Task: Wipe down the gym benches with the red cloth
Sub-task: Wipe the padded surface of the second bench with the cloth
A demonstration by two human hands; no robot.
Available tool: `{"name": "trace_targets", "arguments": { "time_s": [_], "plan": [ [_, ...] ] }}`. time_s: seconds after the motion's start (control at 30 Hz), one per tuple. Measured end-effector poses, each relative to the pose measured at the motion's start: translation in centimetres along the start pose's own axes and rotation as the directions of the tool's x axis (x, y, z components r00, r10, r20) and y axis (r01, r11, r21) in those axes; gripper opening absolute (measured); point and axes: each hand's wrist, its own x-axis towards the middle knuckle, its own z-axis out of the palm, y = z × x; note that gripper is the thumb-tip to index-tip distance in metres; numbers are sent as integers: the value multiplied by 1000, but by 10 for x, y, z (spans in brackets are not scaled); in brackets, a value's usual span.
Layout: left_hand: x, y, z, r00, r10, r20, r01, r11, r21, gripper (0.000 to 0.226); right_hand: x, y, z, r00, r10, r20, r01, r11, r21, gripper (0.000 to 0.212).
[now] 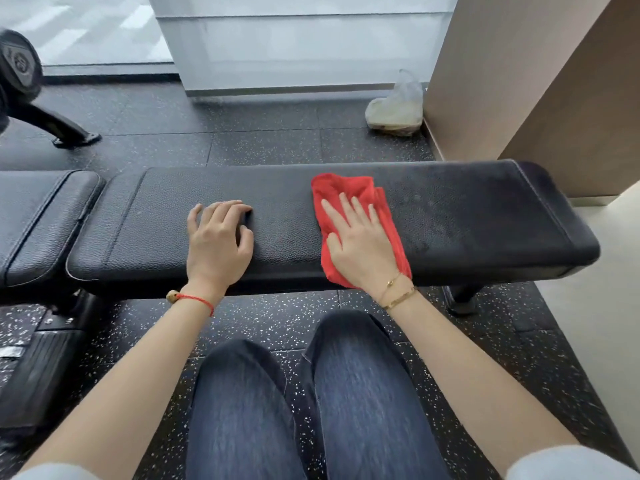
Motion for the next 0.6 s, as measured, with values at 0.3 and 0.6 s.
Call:
{"name": "trace_targets", "arguments": {
  "time_s": [0.3, 0.6],
  "plan": [
    [1, 9, -4, 998, -32, 50, 27, 994, 101, 27, 14, 99, -23, 962, 269, 42, -268, 963, -29, 58],
    [3, 84, 7, 995, 1, 96, -10, 996, 94, 40, -2, 46, -16, 999, -1, 41, 1, 1000, 11, 59]
  ]
}}
